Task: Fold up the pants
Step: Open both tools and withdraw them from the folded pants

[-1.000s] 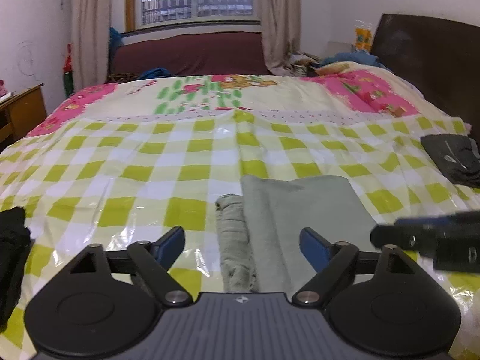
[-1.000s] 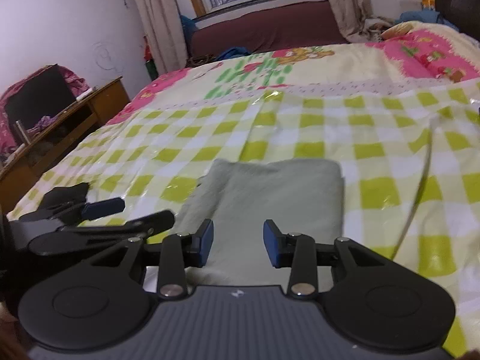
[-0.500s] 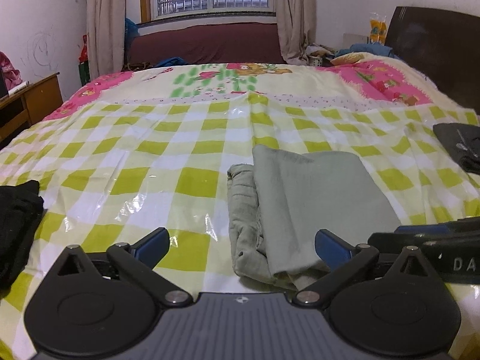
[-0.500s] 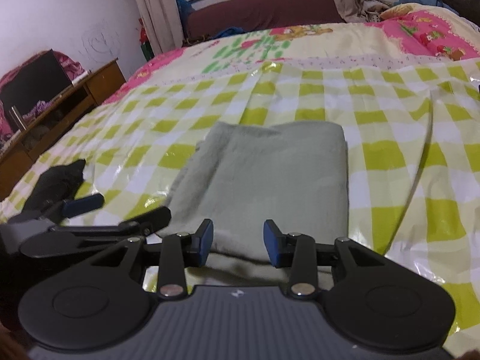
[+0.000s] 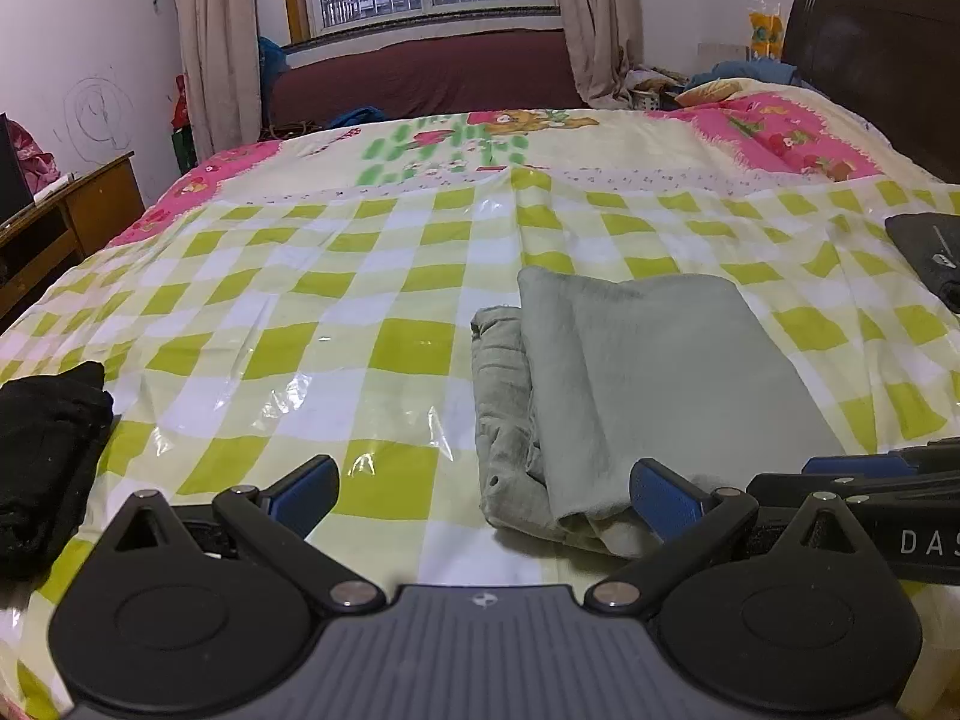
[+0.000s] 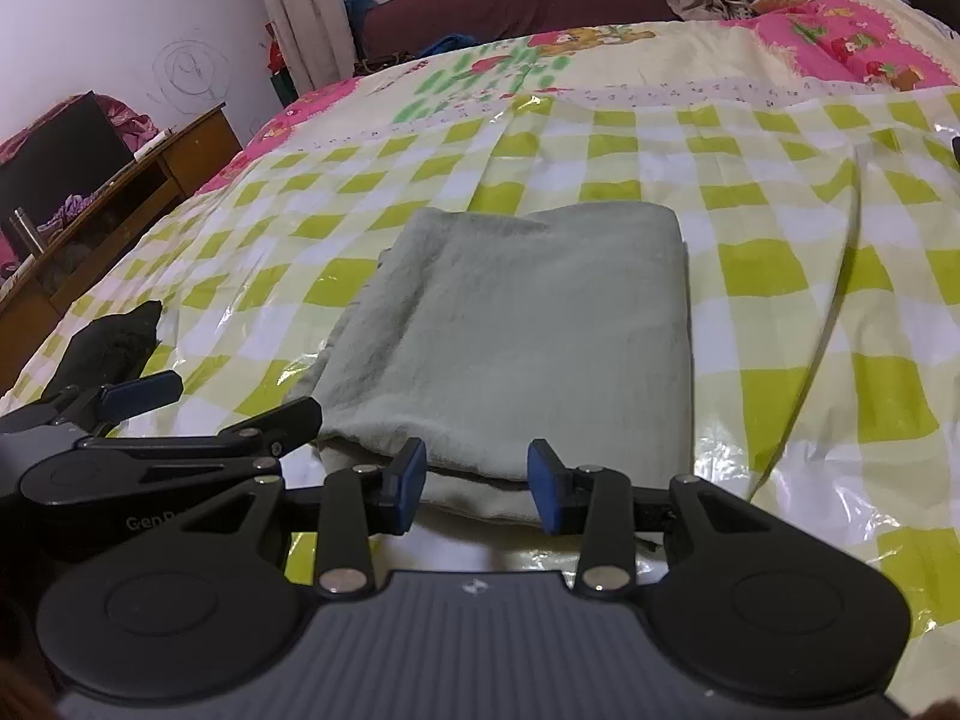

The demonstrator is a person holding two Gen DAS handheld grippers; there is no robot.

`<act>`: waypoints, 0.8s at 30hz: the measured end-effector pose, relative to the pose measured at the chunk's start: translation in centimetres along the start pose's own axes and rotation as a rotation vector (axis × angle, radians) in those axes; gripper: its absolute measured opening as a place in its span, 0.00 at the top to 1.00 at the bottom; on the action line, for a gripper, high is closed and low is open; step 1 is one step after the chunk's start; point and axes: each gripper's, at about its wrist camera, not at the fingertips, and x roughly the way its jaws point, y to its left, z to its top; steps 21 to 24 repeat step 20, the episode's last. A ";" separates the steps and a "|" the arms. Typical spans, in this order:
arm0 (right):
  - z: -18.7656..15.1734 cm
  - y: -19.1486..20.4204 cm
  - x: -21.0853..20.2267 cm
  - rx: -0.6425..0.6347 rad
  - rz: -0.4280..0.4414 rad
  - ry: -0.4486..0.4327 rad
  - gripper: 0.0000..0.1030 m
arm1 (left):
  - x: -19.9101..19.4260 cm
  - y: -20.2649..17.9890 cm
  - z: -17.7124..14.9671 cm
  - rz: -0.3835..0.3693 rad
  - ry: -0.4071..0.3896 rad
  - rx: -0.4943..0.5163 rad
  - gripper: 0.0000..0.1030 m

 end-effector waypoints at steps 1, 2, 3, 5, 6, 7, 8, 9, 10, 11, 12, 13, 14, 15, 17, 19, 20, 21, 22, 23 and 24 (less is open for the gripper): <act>0.0 0.0 0.0 0.001 0.000 0.001 0.63 | 0.0 0.0 0.0 0.000 0.001 0.000 0.00; 0.0 0.0 0.0 0.003 0.000 0.002 0.63 | 0.0 0.0 0.0 0.002 0.001 0.000 0.00; -0.1 0.0 0.0 0.004 0.000 0.003 0.63 | 0.0 0.0 0.0 0.003 0.001 0.000 0.00; -0.1 0.0 0.0 0.006 0.001 0.004 0.63 | 0.0 0.0 0.0 0.004 0.002 0.001 0.00; -0.2 0.0 0.1 0.006 0.002 0.006 0.63 | 0.0 0.0 0.0 0.005 0.003 0.001 0.00; -0.2 0.0 0.1 0.007 0.003 0.007 0.63 | 0.0 0.0 -0.1 0.006 0.003 -0.001 0.00; -0.2 0.0 0.1 0.006 0.004 0.009 0.63 | 0.1 0.0 -0.1 0.006 0.004 -0.002 0.00; -0.3 0.0 0.2 0.005 0.007 0.011 0.63 | 0.1 0.0 -0.1 0.004 0.004 -0.004 0.00; -0.3 0.1 0.2 0.005 0.011 0.013 0.63 | 0.1 0.0 -0.1 0.005 0.005 -0.004 0.00; -0.3 0.1 0.2 0.003 0.012 0.014 0.63 | 0.1 0.0 -0.1 0.007 0.005 -0.001 0.00; -0.3 0.2 0.2 0.000 0.009 0.013 0.63 | 0.1 -0.1 -0.1 0.011 0.005 0.002 0.00; -0.3 0.1 0.2 0.002 0.010 0.013 0.63 | 0.1 -0.1 -0.2 0.012 0.005 0.001 0.00; -0.3 0.1 0.2 0.004 0.011 0.013 0.63 | 0.1 -0.1 -0.2 0.009 0.006 0.000 0.00; -0.4 0.2 0.2 0.004 0.011 0.014 0.63 | 0.1 -0.1 -0.2 0.009 0.006 0.000 0.00; -0.3 0.2 0.2 0.004 0.011 0.014 0.63 | 0.0 -0.1 -0.2 0.012 0.005 0.003 0.00; -0.4 0.2 0.3 0.006 0.012 0.016 0.63 | 0.1 -0.1 -0.2 0.011 0.006 0.002 0.00; -0.4 0.2 0.3 0.007 0.013 0.016 0.63 | 0.1 -0.1 -0.2 0.011 0.006 0.002 0.00; -0.4 0.2 0.3 0.007 0.013 0.016 0.63 | 0.1 -0.1 -0.2 0.011 0.006 0.002 0.00; -0.4 0.2 0.3 0.007 0.013 0.016 0.63 | 0.1 -0.1 -0.2 0.011 0.006 0.002 0.00; -0.4 0.2 0.3 0.007 0.013 0.016 0.63 | 0.1 -0.1 -0.2 0.011 0.006 0.002 0.00; -0.4 0.2 0.3 0.007 0.013 0.016 0.63 | 0.1 -0.1 -0.2 0.011 0.006 0.002 0.00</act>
